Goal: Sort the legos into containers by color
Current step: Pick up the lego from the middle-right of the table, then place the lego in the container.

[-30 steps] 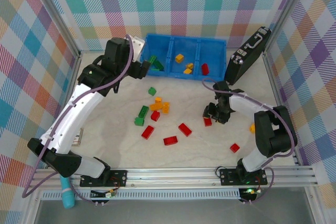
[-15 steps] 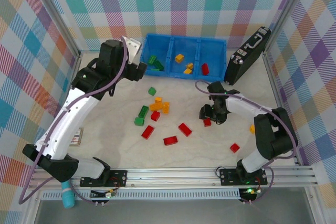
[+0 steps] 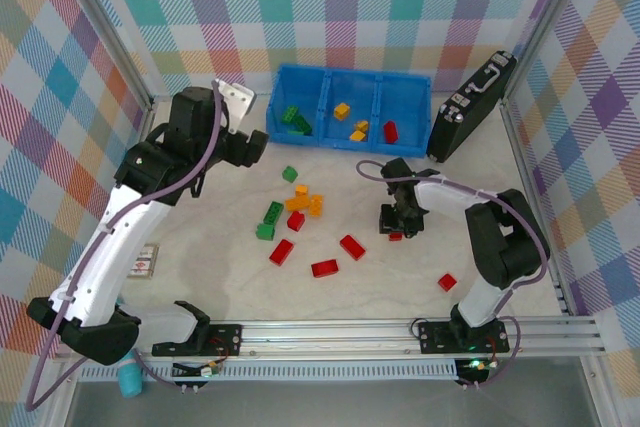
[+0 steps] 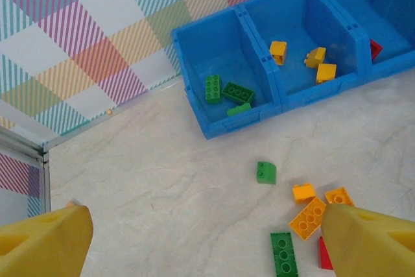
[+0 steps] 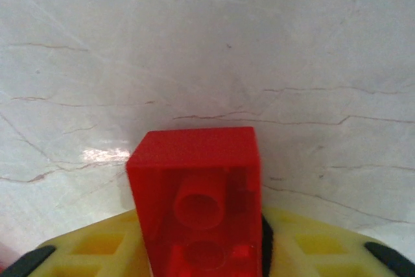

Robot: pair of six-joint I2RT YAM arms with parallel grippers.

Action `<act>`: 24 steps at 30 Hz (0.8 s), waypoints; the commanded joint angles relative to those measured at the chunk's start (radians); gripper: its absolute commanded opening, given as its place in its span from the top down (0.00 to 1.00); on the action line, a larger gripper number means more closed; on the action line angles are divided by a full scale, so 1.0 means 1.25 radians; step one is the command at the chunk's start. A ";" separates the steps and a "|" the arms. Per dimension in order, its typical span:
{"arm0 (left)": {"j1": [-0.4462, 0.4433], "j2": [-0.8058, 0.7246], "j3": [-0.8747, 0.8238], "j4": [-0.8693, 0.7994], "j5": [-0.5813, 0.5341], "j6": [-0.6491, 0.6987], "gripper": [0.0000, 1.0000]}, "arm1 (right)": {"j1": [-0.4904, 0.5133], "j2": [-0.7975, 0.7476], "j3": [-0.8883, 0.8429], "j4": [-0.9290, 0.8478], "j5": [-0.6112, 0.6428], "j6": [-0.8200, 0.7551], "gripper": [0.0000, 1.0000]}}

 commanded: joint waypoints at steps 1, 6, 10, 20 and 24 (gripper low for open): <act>0.017 -0.017 -0.012 -0.018 0.030 -0.007 0.09 | 0.005 0.035 0.011 0.017 -0.021 -0.009 0.63; 0.037 -0.028 -0.037 -0.012 0.043 -0.006 0.09 | -0.012 0.010 0.090 -0.021 -0.016 -0.048 0.67; 0.055 -0.042 -0.061 -0.011 0.052 -0.015 0.09 | -0.056 0.007 0.224 -0.053 -0.022 -0.090 0.67; 0.082 -0.070 -0.079 -0.025 0.073 -0.017 0.08 | -0.122 0.175 0.564 -0.036 0.117 -0.232 0.68; 0.083 -0.072 -0.083 -0.028 0.090 -0.020 0.08 | -0.130 0.271 0.683 -0.025 0.146 -0.249 0.68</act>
